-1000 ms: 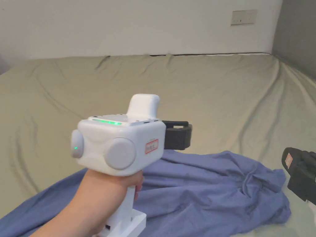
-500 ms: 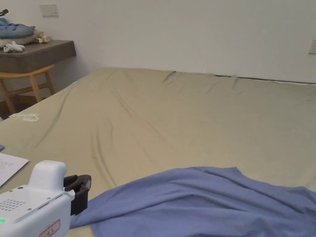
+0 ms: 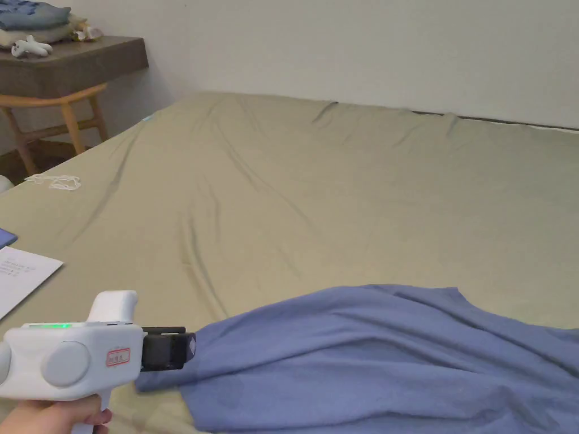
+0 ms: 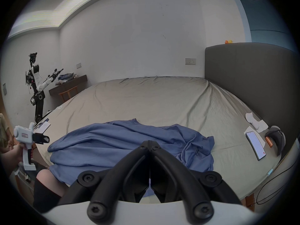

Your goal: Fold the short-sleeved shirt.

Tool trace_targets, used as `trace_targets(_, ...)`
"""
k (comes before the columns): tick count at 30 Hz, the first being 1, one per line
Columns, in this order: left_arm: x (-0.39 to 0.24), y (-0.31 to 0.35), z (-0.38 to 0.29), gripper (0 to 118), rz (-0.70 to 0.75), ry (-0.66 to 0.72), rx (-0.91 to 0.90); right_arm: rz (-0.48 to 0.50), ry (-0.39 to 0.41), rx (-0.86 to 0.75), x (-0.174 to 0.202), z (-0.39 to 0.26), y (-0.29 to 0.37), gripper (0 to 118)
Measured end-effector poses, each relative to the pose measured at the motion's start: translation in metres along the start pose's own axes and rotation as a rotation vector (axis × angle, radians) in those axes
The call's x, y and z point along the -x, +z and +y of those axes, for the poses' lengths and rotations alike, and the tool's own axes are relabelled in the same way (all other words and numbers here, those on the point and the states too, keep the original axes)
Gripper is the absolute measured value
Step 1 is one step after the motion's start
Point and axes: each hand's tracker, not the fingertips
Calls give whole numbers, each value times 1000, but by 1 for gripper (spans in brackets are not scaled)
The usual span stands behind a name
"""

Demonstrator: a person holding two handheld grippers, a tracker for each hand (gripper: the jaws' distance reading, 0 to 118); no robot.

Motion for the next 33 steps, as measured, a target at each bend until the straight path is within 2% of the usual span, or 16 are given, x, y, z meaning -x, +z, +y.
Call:
trace_targets(3, -5, -59, -44, 112, 43, -40, 96, 2, -9, 9, -2, -2, -4, 3)
trace_targets(4, -8, -64, -49, 94, 63, -50, 78, 2, -13, 12, -2, -2, -5, 3)
trace_targets(5, -12, -66, -52, 88, 67, -66, 79, 3, -13, 15, -2, -3, -6, 3)
trace_targets(6, -15, -48, -50, 63, 134, -110, 19, 5, -11, 20, -2, -3, -7, 3)
trace_targets(7, -20, -43, -51, 18, 66, -92, -11, 7, -8, 24, -2, -3, -7, 3)
trace_targets(8, -24, -41, -52, 5, 4, -67, -16, 9, -7, 25, -2, -3, -7, 3)
trace_targets(15, -50, -1, -33, 5, -36, -153, -208, 9, 29, 40, -8, 4, -5, 3)
trace_targets(18, -61, 24, -21, 5, -94, -119, -261, -101, 82, 80, -24, 16, -9, 3)
trace_targets(21, -67, 38, -10, 5, -102, -117, -286, -83, -39, 133, -60, 27, -26, 8)
trace_targets(22, -65, 40, 1, 5, -102, -116, -294, -45, -71, 193, -76, 29, -37, 30)
trace_targets(24, -65, 43, 10, 5, -101, -97, -319, -16, -45, 300, -100, 25, -64, 108)
trace_targets(25, -61, 41, 17, 5, -108, -78, -327, -41, -51, 313, -115, 21, -80, 118)
trace_targets(29, -59, 35, 33, 5, -110, -48, -331, -139, -210, 341, -162, 8, -142, 118)
trace_targets(31, -64, 32, 37, 5, -92, -63, -322, -115, -320, 363, -182, -2, -170, 117)
trace_targets(32, -66, 31, 38, 5, -93, -63, -319, -113, -354, 391, -189, -7, -181, 112)
trace_targets(33, -68, 29, 39, 5, -92, -62, -312, -90, -406, 440, -193, -16, -189, 94)
